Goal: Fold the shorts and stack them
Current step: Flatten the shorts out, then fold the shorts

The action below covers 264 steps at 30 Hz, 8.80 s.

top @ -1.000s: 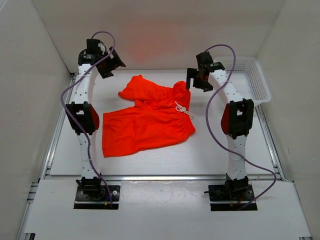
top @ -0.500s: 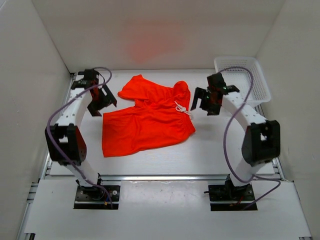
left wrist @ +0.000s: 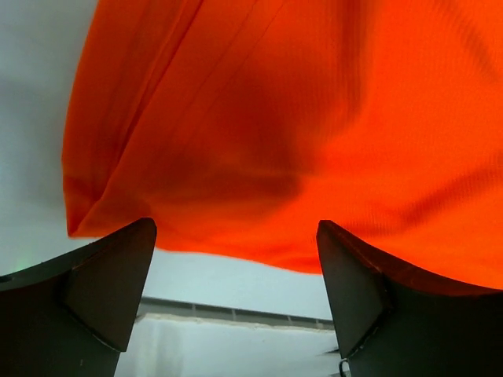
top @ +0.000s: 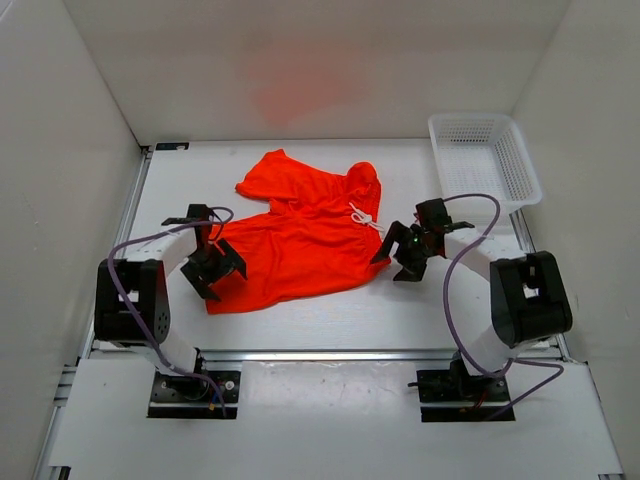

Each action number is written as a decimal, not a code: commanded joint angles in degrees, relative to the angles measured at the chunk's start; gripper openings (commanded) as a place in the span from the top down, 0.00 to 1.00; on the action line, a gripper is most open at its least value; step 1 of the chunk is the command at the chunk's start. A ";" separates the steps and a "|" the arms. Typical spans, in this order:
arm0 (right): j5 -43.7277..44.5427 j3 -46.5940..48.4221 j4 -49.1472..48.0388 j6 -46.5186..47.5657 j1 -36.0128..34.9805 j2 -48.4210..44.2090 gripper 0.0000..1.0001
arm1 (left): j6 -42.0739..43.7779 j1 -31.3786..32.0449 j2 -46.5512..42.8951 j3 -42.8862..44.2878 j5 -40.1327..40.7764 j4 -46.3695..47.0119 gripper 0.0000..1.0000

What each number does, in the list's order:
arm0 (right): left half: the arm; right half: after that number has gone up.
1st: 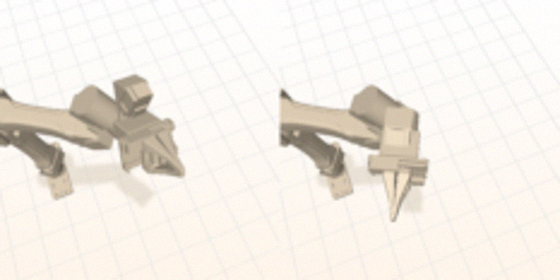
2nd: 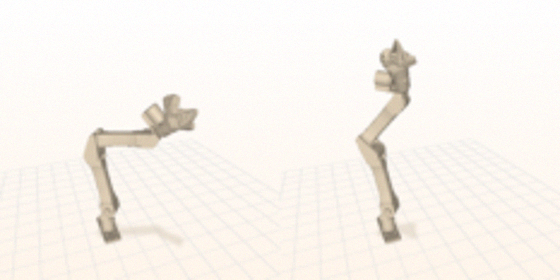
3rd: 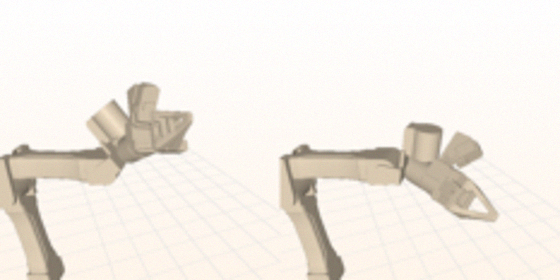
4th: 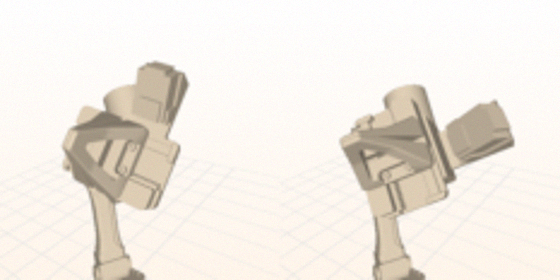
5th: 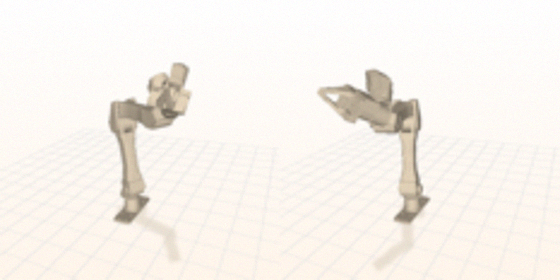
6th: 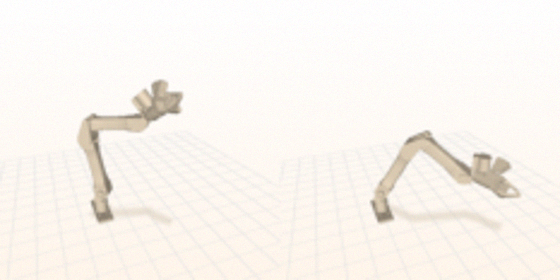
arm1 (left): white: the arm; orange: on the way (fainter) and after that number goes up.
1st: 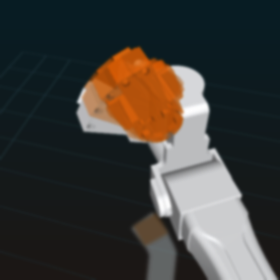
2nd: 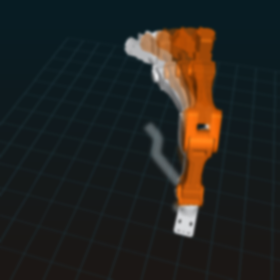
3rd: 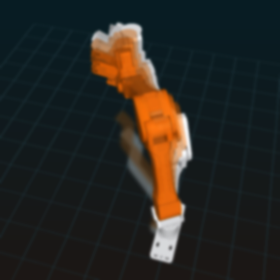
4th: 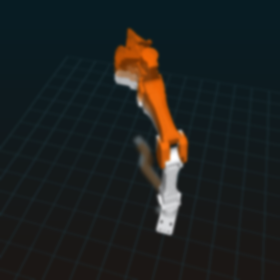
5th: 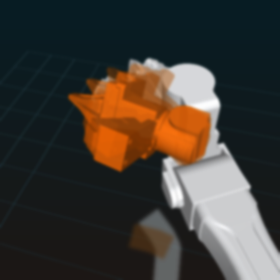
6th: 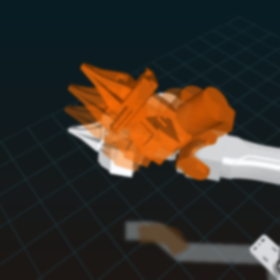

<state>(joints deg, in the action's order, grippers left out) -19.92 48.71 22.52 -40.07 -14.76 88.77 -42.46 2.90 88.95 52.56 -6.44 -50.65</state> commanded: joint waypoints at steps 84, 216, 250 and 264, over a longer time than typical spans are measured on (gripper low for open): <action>25.99 58.09 23.71 15.55 -0.35 34.83 0.25 | 13.37 -7.03 40.62 65.57 1.51 -8.84 0.90; 22.73 -12.23 5.85 -13.71 -8.44 -18.26 1.00 | -9.66 -1.24 -20.81 -9.58 8.98 -0.23 0.90; 30.12 52.98 21.86 0.44 3.52 20.13 0.13 | 7.99 2.03 51.79 101.13 -1.48 -2.81 0.00; 24.76 20.73 11.67 0.44 0.97 5.27 0.00 | 14.24 2.73 26.28 48.64 1.78 -2.43 0.03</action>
<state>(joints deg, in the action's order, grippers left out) 7.29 71.05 38.00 -40.14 -14.00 96.79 -28.93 4.62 116.33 108.12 -4.69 -53.32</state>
